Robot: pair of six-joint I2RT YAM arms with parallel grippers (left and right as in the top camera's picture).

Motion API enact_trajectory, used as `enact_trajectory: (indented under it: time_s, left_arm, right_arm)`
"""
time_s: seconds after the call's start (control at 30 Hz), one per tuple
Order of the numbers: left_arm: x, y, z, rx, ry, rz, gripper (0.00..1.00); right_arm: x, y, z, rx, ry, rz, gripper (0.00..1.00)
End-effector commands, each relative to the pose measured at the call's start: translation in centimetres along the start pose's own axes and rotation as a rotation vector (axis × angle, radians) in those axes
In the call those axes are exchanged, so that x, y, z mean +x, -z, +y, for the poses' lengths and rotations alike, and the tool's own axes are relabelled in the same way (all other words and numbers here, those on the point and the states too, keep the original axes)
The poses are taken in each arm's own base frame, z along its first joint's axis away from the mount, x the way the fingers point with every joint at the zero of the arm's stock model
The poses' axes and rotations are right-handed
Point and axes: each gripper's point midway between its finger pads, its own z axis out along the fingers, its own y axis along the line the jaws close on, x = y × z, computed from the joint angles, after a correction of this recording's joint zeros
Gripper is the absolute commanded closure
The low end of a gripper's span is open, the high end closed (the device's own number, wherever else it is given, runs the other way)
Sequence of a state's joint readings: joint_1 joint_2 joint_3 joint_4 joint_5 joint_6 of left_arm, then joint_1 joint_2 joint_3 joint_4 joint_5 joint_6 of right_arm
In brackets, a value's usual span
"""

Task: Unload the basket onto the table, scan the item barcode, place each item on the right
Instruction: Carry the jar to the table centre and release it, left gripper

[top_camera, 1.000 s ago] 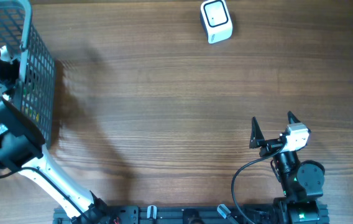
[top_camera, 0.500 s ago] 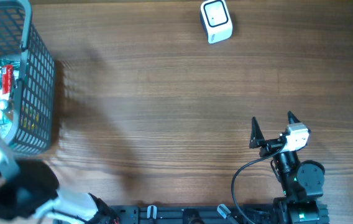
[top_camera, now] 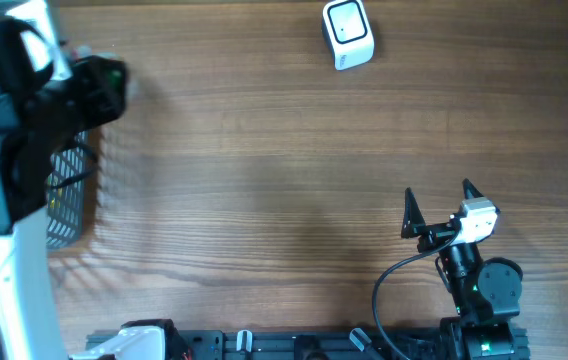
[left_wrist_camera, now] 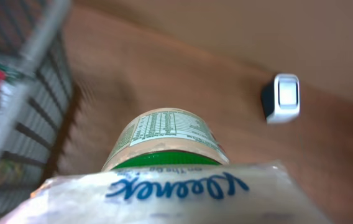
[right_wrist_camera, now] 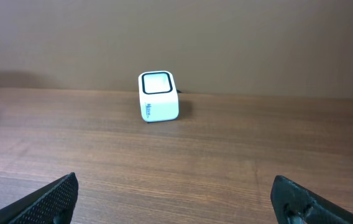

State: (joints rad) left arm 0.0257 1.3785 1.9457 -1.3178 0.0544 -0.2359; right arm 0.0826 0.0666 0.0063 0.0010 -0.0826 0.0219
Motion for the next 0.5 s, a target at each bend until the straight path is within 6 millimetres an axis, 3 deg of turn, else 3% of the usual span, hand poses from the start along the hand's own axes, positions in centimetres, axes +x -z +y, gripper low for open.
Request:
enact_trajectory:
  time_s: [0.0,0.13,0.3,0.37,0.47]
  left_arm:
    - [3.6,-2.7,-4.2,0.050,0.002,0.165,0.73]
    - [7.5,-5.8,-8.9,0.034,-0.006,0.293,0.76]
    - [15.2,-11.3,-14.4,0.038,-0.095,0.442,0.69]
    - [18.5,-14.7,-15.2,-0.017,-0.102,0.437,0.70]
    - [22.7,-18.1,-16.4,-0.010,-0.078,0.450,0.72]
  right_arm:
    - [-0.1,0.0,0.3,-0.014,-0.010,-0.006,0.00]
    - [-0.1,0.0,0.3,-0.014,-0.010,-0.006,0.00]
    - [-0.1,0.0,0.3,-0.014,-0.011,-0.006,0.00]
    - [-0.1,0.0,0.3,-0.014,-0.010,-0.006,0.00]
    - [-0.1,0.0,0.3,-0.014,-0.010,-0.006,0.00]
